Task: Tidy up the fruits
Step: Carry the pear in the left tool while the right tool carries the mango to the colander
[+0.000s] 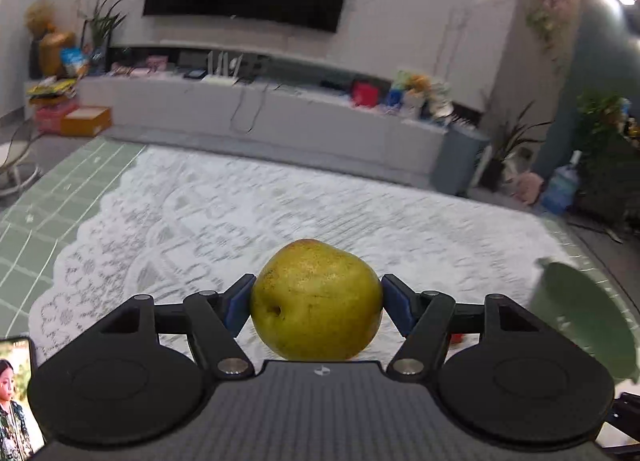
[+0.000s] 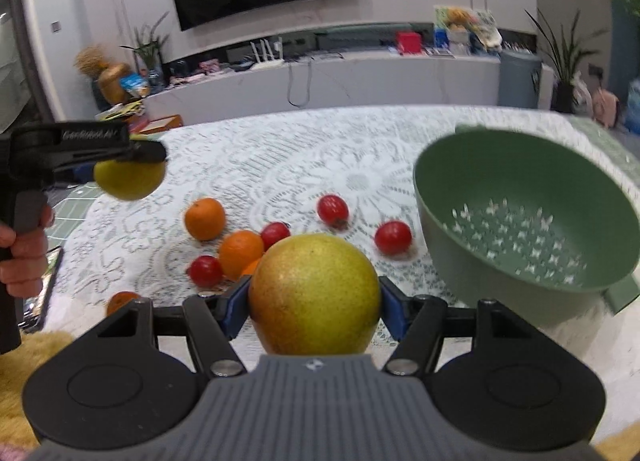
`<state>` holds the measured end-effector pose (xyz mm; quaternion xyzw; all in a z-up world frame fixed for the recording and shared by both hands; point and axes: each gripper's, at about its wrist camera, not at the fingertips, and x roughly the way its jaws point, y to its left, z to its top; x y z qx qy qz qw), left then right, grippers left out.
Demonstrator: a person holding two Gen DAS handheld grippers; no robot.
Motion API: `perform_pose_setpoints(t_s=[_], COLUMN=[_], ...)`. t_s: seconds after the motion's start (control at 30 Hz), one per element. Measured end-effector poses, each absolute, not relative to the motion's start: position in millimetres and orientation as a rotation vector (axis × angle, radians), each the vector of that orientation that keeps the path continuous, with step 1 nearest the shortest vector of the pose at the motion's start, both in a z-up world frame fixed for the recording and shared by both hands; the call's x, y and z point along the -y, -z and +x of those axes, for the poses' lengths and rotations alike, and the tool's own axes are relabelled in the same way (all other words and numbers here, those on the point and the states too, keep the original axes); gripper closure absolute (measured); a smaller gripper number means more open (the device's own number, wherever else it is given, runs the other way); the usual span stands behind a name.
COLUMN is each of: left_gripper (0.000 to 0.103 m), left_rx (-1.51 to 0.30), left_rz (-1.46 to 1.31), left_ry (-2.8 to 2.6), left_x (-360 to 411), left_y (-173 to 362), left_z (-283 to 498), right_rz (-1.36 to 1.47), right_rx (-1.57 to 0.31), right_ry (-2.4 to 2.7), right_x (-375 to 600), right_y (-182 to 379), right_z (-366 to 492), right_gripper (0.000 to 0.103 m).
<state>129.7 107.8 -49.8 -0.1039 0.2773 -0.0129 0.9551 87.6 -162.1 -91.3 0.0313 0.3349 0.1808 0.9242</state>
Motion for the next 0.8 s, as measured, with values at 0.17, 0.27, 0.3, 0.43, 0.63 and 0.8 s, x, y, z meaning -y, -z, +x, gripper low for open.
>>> perform_pose_setpoints(t_s=[0.17, 0.27, 0.3, 0.43, 0.63, 0.8], left_gripper=[0.025, 0.025, 0.025, 0.025, 0.025, 0.025], left_rx=[-0.544, -0.544, -0.545, -0.559, -0.614, -0.688], left_rz=[-0.202, -0.195, -0.186, -0.170, -0.154, -0.109], left_ry=[0.144, 0.215, 0.237, 0.330, 0.443, 0.484], left_x=[-76.2, -53.4, -44.5, -15.3, 22.3, 53.8], left_y=[27.0, 18.0, 15.4, 6.8, -0.6, 6.2], left_z=[118.0, 113.9, 112.7, 116.9, 135.4, 154.6], right_rz=[0.066, 0.037, 0.032, 0.006, -0.110, -0.138], right_rx=[-0.665, -0.670, -0.675, -0.682, -0.717, -0.784], right_ry=[-0.353, -0.336, -0.331, -0.295, -0.236, -0.229], right_x=[184.3, 199.7, 206.0, 234.9, 268.6, 290.6], right_y=[63.8, 50.1, 45.6, 27.2, 15.4, 22.5], right_z=[77.2, 76.8, 78.1, 84.5, 106.3, 131.1], right_gripper=[0.040, 0.040, 0.040, 0.040, 0.040, 0.040])
